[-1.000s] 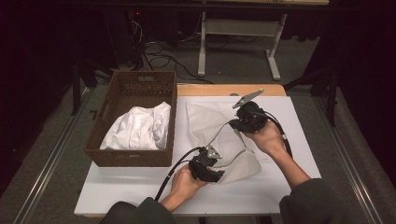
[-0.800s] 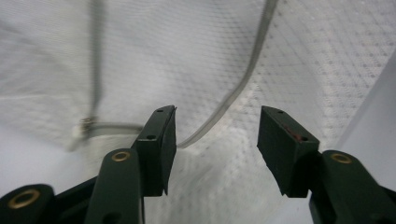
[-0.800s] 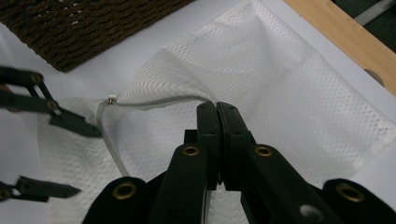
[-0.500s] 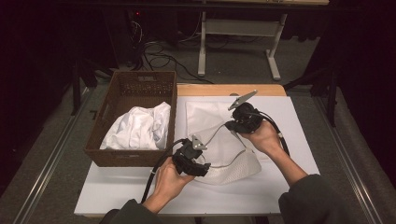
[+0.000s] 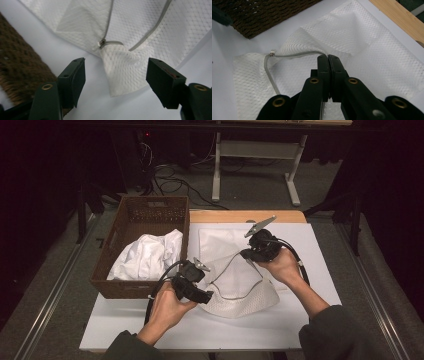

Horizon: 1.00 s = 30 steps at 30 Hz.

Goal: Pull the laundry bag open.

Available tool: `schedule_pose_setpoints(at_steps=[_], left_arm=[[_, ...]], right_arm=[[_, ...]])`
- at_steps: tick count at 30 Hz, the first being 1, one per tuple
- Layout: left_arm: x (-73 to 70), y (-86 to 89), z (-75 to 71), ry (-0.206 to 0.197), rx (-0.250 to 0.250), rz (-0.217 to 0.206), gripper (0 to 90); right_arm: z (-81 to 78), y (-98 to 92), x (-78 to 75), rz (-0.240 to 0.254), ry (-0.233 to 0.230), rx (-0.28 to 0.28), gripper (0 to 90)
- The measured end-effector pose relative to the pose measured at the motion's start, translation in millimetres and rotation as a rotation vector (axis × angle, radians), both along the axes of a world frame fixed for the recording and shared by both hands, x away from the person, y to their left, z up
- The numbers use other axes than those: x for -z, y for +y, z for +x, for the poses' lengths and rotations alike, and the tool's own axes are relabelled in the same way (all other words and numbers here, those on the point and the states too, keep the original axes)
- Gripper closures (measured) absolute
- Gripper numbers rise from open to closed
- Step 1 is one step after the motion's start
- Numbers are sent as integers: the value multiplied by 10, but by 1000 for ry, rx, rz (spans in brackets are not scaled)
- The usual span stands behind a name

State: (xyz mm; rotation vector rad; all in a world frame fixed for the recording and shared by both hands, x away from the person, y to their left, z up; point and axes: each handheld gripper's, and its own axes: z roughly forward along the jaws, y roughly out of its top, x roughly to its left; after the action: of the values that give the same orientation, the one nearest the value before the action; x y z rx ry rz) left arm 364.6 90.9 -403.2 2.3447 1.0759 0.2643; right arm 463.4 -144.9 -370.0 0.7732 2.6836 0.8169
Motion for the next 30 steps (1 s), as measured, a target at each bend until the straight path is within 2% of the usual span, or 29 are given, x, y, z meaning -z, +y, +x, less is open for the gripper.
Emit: schedule_pose_setpoints(at_steps=[5, 9, 16, 23, 27, 28, 30], left_arm=[[-131, 142, 26, -19, -41, 3, 323], [-263, 303, 81, -14, -85, 38, 331], [-372, 515, 189, -12, -147, 47, 332], [-414, 868, 342, 37, -227, 34, 318], [-419, 1051, 401, 54, -276, 44, 317], [-419, 1051, 401, 54, -276, 44, 316], [-412, 1196, 452, 68, -315, 37, 309]], right_arm=[[-14, -8, -9, 7, -5, -2, 896], [-15, -10, -12, 13, -6, -1, 896], [-23, 24, -8, 14, -2, 0, 896], [-20, 29, 5, 8, -10, -6, 896], [-5, 39, 26, 13, -6, -4, 896], [-5, 39, 26, 13, -6, -4, 896], [-8, 44, 31, 12, -3, 1, 896]])
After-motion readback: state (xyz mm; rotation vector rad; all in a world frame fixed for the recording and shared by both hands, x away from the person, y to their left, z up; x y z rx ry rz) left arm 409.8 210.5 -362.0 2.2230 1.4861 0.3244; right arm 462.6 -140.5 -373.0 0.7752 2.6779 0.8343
